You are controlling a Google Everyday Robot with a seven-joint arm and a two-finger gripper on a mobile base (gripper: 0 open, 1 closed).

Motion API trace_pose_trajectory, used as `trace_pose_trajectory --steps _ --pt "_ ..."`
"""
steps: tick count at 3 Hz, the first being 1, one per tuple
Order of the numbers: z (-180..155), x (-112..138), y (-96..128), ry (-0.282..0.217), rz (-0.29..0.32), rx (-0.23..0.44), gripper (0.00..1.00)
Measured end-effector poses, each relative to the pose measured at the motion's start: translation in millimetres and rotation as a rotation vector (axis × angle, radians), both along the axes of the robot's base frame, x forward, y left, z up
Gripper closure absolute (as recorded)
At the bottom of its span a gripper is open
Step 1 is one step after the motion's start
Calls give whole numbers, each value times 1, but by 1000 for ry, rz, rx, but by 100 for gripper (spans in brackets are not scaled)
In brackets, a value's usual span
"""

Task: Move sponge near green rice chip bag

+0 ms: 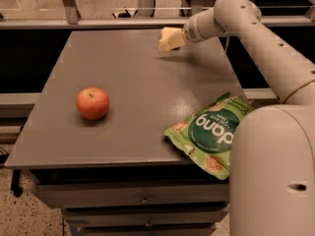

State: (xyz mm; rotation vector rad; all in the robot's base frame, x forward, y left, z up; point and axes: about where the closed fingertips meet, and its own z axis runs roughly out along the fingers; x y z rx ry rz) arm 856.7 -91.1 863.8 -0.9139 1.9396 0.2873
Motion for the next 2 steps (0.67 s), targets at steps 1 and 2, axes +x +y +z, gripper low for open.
trace_pose_trajectory --steps 1,2 --pt "-8 13 -10 10 -53 14 13" --pt "-18 17 -19 27 -86 26 37"
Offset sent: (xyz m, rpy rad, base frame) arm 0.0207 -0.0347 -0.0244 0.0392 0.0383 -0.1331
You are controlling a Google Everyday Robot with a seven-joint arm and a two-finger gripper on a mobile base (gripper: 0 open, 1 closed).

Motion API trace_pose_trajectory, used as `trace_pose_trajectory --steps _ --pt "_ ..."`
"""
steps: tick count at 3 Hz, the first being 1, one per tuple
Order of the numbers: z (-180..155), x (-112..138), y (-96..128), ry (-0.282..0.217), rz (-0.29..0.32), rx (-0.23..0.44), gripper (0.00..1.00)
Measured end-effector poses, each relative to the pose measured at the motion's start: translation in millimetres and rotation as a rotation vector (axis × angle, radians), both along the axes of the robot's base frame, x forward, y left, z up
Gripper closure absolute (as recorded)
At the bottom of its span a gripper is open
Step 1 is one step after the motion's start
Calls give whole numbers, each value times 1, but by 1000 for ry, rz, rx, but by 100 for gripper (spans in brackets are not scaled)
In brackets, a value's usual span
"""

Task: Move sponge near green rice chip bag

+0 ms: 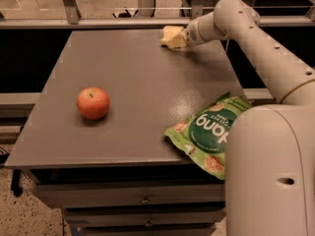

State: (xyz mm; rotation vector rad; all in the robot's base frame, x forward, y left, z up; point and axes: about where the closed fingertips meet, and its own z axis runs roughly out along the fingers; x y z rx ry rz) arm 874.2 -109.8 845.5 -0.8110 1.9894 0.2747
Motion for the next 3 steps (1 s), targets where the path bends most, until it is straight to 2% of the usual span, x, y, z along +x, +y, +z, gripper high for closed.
trace_pose_trajectory --steps 1,2,3 --pt "-10 -3 -6 19 -12 1 61" --pt "5 -15 -10 -1 15 3 84" --pt "33 -43 -12 -32 98 -1 100"
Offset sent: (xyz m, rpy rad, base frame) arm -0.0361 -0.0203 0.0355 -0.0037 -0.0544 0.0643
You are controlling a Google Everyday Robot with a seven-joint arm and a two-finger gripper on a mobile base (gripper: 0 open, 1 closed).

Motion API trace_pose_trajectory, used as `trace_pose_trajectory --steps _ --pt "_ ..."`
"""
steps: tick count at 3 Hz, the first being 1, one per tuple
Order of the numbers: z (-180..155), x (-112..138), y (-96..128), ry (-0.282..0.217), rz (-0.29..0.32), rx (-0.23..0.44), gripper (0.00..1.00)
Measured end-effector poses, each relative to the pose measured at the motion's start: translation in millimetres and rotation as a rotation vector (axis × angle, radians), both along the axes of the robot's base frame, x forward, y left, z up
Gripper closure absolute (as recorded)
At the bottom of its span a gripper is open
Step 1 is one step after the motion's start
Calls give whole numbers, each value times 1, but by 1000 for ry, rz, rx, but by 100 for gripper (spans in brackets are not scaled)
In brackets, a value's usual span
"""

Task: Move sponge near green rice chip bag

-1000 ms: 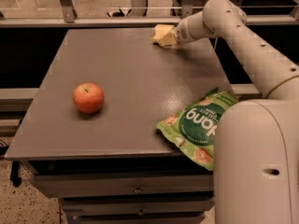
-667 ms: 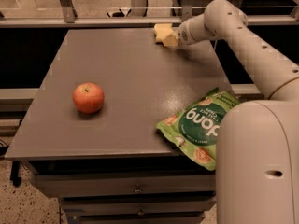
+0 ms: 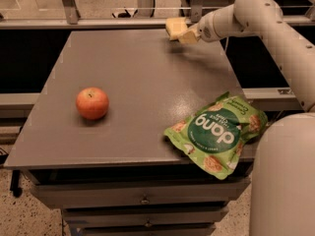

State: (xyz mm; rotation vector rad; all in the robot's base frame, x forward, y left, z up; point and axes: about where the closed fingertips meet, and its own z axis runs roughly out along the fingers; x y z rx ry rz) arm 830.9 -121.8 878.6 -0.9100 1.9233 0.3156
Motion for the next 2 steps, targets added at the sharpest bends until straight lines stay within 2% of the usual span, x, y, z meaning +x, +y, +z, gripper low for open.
trace_pose_trajectory --steps 1,2 --pt "17 -46 -9 14 111 -13 100" --pt "23 -85 -28 43 221 -42 100"
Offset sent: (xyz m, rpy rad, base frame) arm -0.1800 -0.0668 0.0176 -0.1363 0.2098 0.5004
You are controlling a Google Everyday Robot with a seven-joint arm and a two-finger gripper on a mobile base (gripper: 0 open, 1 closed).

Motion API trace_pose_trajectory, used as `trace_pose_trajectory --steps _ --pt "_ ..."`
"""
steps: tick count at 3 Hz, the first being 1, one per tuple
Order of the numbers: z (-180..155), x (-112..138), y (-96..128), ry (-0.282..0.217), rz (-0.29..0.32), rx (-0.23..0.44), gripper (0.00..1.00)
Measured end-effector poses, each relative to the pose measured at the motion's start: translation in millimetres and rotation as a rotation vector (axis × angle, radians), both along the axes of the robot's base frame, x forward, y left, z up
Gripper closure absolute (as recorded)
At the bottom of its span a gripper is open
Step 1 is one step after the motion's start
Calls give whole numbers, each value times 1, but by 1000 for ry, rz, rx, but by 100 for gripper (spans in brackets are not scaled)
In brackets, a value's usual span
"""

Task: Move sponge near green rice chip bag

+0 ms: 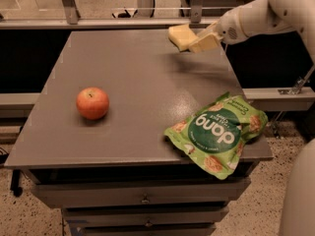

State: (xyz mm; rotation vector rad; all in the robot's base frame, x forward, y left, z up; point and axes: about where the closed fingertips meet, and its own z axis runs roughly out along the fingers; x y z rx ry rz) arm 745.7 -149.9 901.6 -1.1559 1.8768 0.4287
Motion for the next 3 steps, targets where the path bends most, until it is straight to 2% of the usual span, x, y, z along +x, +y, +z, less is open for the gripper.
trace_pose_trajectory --steps 1,3 --pt "-2 -39 -23 37 119 -63 100" --pt "-15 -95 -58 85 406 -263 100"
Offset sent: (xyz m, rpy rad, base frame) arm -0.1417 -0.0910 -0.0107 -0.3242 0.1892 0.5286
